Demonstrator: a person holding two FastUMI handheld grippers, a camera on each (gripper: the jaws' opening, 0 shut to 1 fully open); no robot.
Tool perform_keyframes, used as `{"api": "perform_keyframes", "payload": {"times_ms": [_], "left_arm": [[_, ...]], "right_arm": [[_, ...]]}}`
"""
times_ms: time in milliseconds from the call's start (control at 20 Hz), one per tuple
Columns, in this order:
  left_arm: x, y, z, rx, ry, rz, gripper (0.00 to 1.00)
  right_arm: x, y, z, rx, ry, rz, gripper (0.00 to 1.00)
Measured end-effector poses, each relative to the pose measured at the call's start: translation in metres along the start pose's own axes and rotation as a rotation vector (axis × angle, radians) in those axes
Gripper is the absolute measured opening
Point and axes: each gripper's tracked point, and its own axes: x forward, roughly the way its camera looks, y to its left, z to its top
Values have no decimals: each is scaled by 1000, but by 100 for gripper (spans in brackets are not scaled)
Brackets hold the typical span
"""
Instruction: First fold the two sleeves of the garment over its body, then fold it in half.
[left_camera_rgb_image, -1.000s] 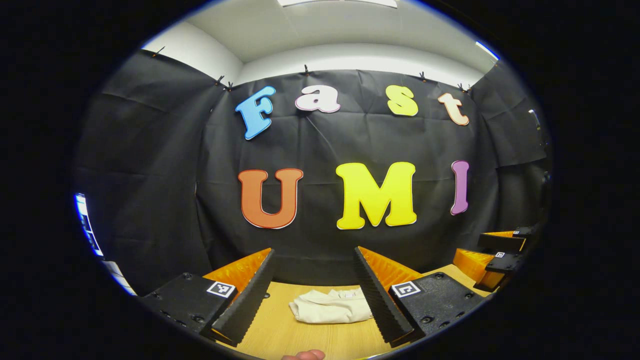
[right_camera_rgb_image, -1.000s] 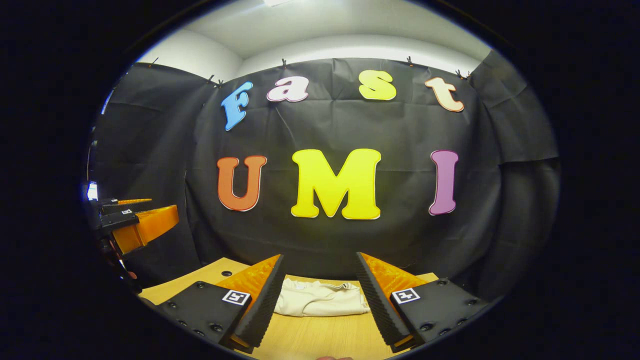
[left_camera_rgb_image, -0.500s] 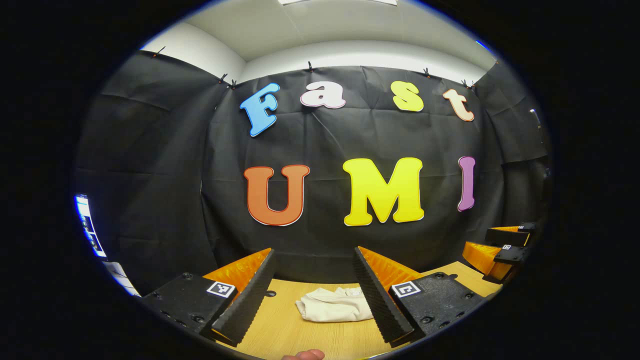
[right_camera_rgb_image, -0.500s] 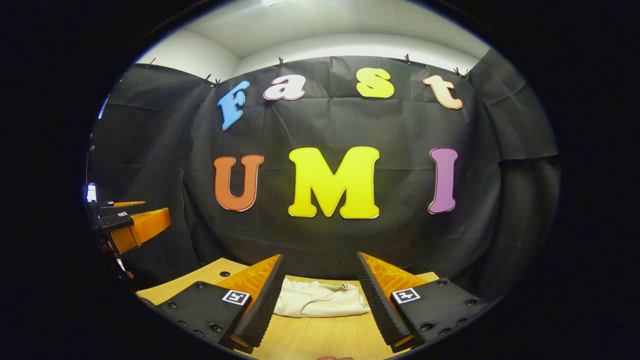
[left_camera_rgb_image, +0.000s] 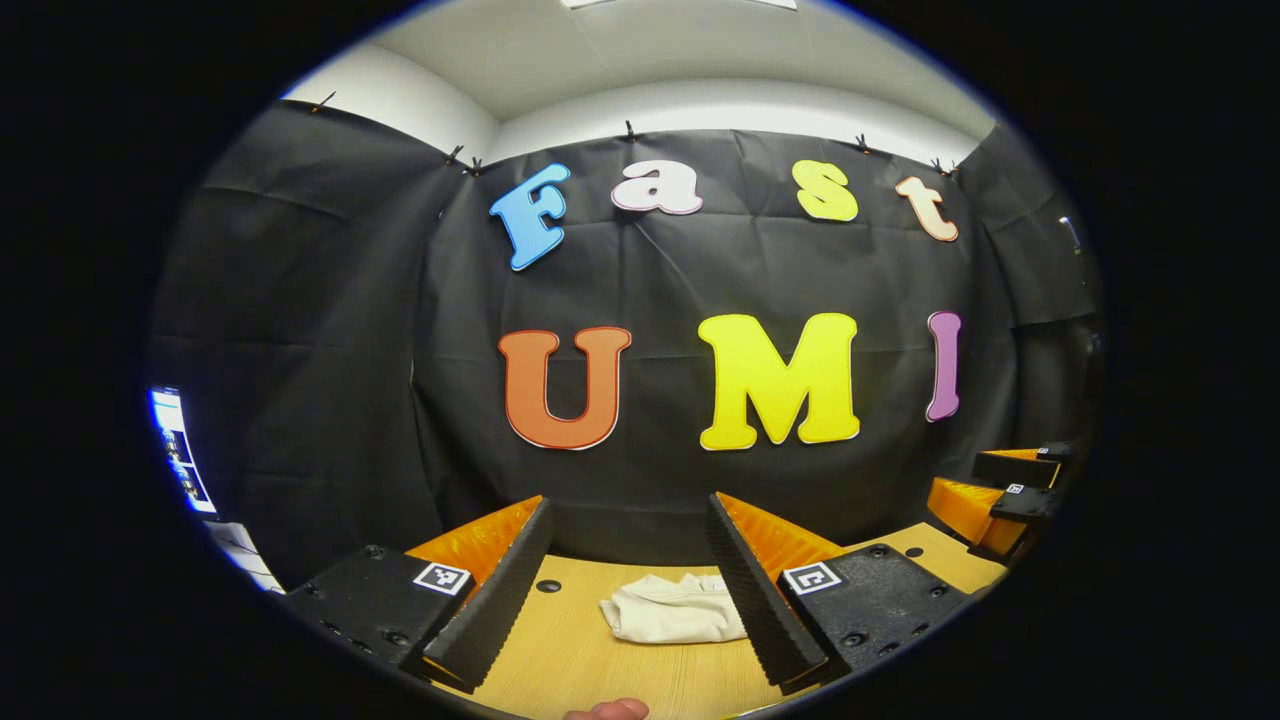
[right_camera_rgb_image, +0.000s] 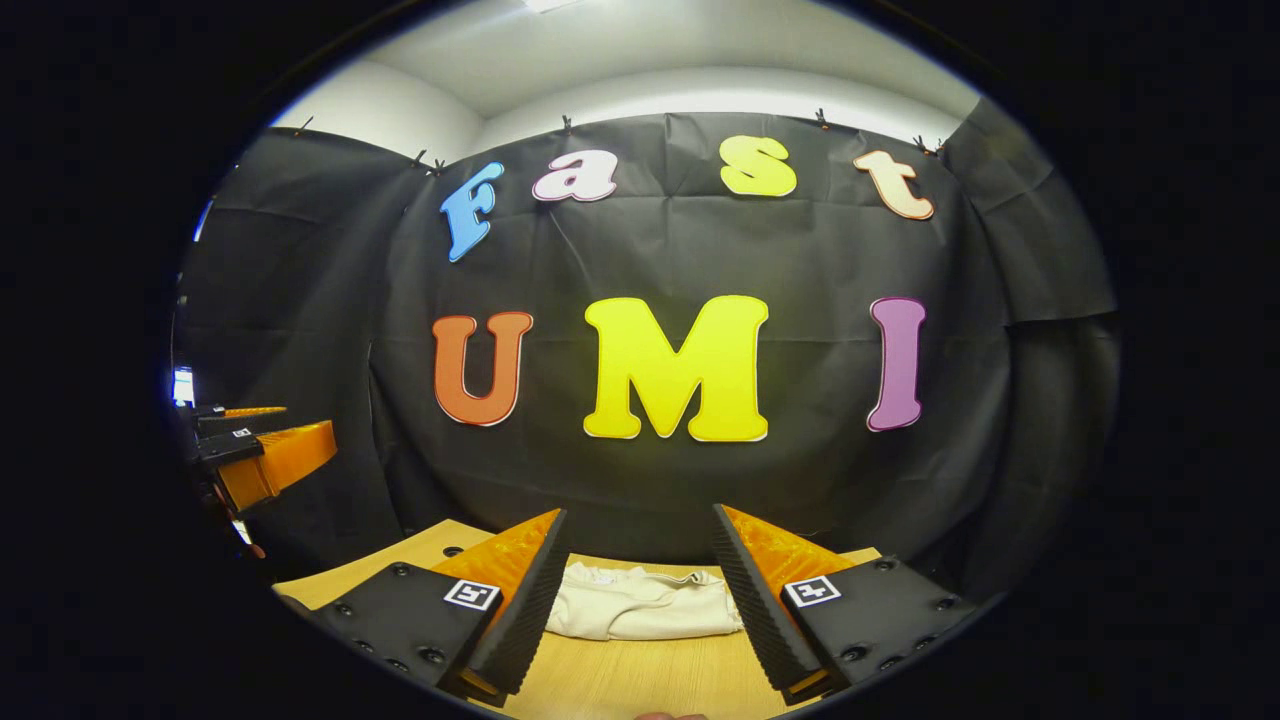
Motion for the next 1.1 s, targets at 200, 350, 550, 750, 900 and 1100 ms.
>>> {"api": "perform_keyframes", "payload": {"times_ms": [200, 350, 550, 750, 900, 1100], "left_arm": [[0, 0, 0, 3, 4, 6, 97], [0, -2, 1, 5, 1, 9, 97], [1, -1, 3, 13, -1, 15, 97], [0, 0, 3, 7, -2, 20, 97], [1, 1, 3, 9, -1, 21, 97], [1, 1, 5, 11, -4, 23, 97]], "right_arm": [[0, 0, -2, -4, 3, 6, 87], [1, 1, 0, -5, -2, 10, 88], [4, 5, -1, -5, -2, 20, 87], [6, 9, 4, -8, -12, 30, 87], [7, 13, 2, -9, -11, 38, 87], [7, 13, 4, -11, -14, 42, 86]]}}
